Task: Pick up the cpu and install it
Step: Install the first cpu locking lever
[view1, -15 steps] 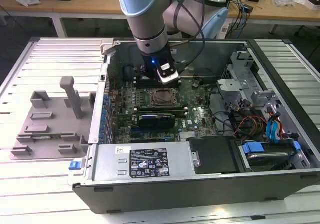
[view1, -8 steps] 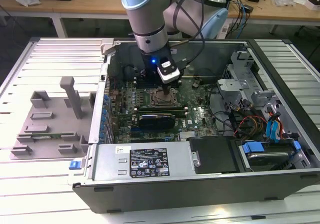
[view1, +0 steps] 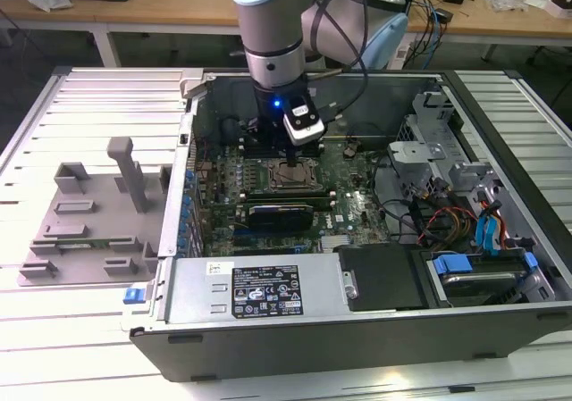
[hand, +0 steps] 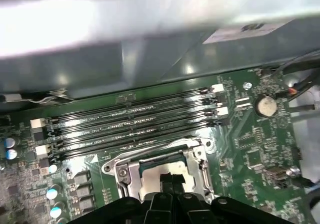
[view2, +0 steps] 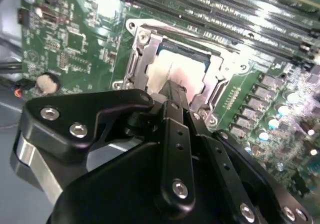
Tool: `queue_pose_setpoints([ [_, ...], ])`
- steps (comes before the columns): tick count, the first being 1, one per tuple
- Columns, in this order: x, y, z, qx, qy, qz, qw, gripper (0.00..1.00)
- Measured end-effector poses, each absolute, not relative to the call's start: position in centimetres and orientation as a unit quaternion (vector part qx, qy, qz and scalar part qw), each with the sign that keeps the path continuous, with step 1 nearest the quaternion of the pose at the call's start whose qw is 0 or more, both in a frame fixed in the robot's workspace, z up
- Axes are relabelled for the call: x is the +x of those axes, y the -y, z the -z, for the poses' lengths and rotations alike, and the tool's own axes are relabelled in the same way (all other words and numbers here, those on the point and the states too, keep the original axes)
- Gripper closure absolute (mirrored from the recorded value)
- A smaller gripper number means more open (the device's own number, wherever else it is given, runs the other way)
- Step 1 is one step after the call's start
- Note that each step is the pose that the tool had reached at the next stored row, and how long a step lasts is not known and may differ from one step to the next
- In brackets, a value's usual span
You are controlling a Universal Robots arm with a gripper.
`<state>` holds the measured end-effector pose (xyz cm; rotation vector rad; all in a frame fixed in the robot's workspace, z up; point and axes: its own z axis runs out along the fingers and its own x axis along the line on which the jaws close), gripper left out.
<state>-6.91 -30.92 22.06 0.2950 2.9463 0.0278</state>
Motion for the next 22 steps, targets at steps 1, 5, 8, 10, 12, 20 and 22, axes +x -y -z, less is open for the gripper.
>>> queue_pose_setpoints([
  [1, -6.9, 30.9, -22.4, 0.099, -0.991, -0.009, 0.09, 0.89],
  [5, -5.6, 31.0, -22.5, 0.1, -0.993, -0.006, 0.07, 0.89],
  [8, -5.6, 31.0, -22.5, 0.1, -0.993, -0.006, 0.068, 0.89],
  [10, -5.4, 31.0, -22.5, 0.099, -0.993, -0.005, 0.061, 0.89],
  [12, -4.2, 31.0, -22.4, 0.1, -0.995, 0.0, 0.022, 0.89],
  [20, -3.9, 31.1, -22.2, 0.051, -0.999, 0.001, 0.01, 0.89],
  [22, -3.9, 31.7, -22.2, 0.046, -0.999, 0.001, 0.01, 0.89],
])
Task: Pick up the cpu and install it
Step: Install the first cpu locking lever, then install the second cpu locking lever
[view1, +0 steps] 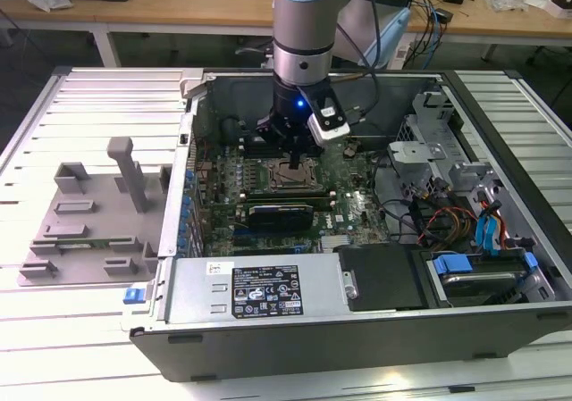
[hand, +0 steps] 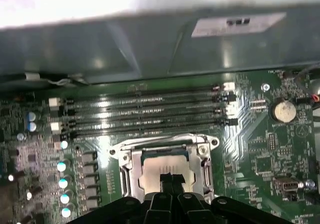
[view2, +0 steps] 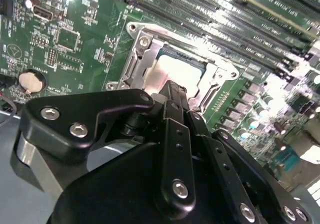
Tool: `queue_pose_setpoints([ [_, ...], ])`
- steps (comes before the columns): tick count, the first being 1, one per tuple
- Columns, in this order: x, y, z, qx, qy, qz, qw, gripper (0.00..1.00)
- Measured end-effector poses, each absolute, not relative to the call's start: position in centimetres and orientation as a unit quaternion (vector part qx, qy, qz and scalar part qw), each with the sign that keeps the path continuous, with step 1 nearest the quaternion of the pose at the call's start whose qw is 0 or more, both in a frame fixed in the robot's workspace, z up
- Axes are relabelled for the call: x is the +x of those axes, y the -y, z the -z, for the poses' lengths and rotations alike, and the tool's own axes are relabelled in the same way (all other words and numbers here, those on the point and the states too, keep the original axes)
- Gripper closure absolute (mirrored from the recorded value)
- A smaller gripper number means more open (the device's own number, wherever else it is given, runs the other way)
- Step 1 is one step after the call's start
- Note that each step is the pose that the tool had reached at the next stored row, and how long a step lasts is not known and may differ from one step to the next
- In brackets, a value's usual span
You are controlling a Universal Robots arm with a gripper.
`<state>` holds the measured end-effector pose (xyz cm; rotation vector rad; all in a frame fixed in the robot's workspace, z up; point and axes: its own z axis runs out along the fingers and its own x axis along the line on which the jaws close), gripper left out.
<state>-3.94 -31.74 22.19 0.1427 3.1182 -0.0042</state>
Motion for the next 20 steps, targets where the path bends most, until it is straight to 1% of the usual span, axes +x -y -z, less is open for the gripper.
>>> queue_pose_setpoints([
  [4, -3.9, 32.1, -22.5, 0.046, -0.999, 0.001, 0.01, 0.89],
  [6, -3.9, 32.1, -23.6, 0.046, -0.999, 0.001, 0.01, 0.89],
  [20, -3.9, 32.1, -23.6, 0.046, -0.999, -0.002, 0.01, 0.89],
])
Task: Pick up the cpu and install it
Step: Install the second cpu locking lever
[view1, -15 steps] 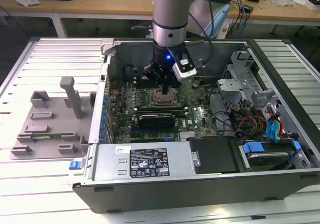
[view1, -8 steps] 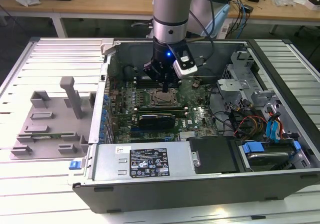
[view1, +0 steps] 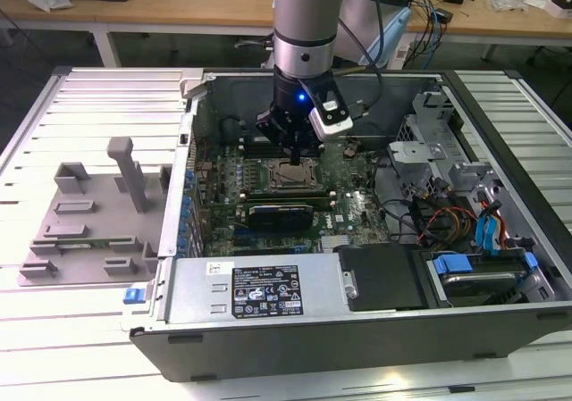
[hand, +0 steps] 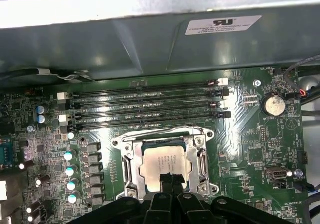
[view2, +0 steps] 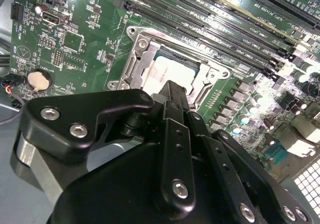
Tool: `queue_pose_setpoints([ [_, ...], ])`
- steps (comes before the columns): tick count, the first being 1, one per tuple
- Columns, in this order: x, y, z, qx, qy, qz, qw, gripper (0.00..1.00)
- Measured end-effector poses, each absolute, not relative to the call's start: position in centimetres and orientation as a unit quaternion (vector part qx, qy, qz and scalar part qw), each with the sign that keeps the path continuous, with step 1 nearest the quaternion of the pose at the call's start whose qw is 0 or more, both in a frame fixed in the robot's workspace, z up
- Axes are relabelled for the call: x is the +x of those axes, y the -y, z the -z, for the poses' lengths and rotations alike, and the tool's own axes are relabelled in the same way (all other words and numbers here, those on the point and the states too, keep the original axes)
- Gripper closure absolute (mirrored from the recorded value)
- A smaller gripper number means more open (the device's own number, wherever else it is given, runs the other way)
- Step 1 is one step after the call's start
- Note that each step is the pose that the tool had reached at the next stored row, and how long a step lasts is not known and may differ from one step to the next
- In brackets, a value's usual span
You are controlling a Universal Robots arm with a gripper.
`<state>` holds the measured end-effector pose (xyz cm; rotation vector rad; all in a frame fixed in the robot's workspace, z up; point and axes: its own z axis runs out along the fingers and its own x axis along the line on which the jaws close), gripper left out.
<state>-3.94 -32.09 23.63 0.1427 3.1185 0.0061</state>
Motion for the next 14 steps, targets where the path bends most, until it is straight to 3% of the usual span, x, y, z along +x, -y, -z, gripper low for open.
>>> queue_pose_setpoints([
  [14, -3.94, 32.68, -23.64, 0.046, -0.999, -0.009, 0.01, 0.89],
])
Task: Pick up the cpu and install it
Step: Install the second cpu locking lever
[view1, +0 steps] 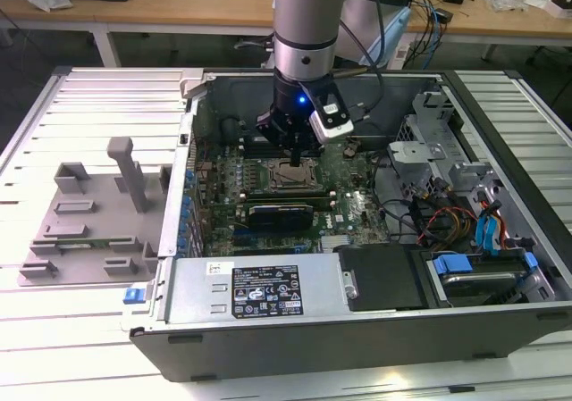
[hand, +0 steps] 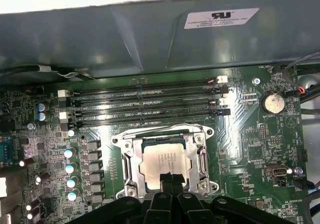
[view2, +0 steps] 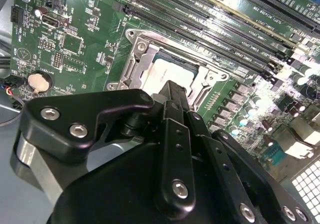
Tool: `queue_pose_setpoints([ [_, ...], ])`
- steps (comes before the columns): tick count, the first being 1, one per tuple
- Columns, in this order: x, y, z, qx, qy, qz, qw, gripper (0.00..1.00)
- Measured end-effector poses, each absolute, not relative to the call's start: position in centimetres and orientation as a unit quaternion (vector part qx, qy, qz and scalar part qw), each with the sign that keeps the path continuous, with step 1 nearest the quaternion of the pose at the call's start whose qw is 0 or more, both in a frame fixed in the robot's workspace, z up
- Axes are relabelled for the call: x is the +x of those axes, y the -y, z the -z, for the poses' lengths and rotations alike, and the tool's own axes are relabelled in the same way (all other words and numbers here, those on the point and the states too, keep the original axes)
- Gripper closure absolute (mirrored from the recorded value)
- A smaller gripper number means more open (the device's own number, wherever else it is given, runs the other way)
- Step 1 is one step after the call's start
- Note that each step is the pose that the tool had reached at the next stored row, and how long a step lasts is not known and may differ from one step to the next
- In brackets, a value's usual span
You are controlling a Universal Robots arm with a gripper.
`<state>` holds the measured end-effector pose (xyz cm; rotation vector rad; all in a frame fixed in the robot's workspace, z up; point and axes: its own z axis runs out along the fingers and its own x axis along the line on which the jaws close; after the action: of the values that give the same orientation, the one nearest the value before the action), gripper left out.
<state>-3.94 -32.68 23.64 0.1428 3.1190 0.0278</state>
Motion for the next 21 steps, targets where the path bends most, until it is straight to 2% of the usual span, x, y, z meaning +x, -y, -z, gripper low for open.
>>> queue_pose_setpoints([
  [21, -3.94, 33.61, -23.98, 0.046, -0.999, -0.009, 0.01, 0.89],
])
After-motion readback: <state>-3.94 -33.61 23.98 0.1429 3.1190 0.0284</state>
